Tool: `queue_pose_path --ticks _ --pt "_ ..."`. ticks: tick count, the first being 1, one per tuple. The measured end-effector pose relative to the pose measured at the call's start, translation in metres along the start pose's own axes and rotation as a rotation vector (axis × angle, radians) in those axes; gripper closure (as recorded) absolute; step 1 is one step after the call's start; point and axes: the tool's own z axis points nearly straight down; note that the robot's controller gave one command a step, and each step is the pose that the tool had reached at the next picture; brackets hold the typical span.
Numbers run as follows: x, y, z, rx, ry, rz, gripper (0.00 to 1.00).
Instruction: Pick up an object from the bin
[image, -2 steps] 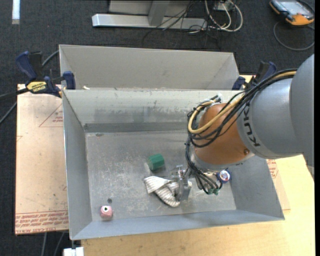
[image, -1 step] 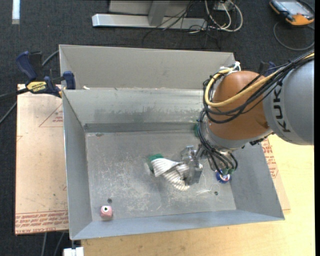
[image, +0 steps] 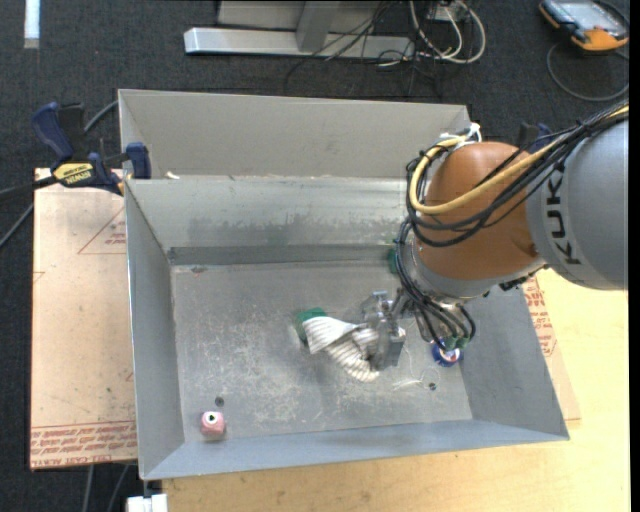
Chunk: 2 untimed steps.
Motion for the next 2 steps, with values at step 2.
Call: queue_pose_path --ticks 2 --pt "-0.022 0.015 -0.102 -0.001 -0.006 -0.059 1.00"
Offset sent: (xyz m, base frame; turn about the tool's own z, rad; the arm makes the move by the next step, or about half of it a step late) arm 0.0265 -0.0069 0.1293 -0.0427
